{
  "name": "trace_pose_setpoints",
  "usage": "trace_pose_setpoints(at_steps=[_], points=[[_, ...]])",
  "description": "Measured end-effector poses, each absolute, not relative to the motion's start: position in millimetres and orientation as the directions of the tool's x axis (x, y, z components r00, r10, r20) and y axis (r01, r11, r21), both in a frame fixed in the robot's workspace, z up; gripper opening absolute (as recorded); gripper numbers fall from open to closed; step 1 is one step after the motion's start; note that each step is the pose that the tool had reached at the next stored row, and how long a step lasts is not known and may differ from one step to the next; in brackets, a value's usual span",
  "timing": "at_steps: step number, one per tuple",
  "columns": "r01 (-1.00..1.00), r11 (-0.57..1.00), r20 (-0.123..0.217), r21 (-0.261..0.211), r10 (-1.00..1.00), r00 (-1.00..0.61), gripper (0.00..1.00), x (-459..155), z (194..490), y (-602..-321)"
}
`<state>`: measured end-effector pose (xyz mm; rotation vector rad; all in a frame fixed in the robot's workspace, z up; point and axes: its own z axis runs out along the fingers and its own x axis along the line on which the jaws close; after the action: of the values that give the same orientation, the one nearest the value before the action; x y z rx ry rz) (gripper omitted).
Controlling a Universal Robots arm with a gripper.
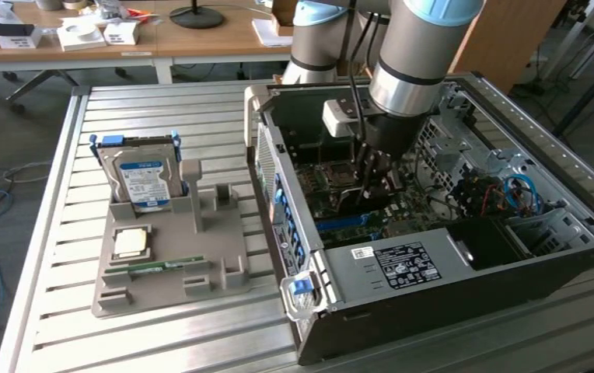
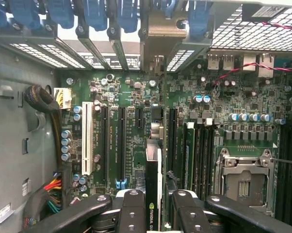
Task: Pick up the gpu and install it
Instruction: 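Insert the gpu into the slot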
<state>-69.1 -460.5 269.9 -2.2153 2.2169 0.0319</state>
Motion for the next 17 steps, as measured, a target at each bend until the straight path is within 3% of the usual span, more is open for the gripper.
trace_pose_setpoints(at_steps=[17], points=[[-1.000, 0.001, -0.019, 0.009, -1.000, -0.001, 0.26, -74.2, 269.1, -460.5]])
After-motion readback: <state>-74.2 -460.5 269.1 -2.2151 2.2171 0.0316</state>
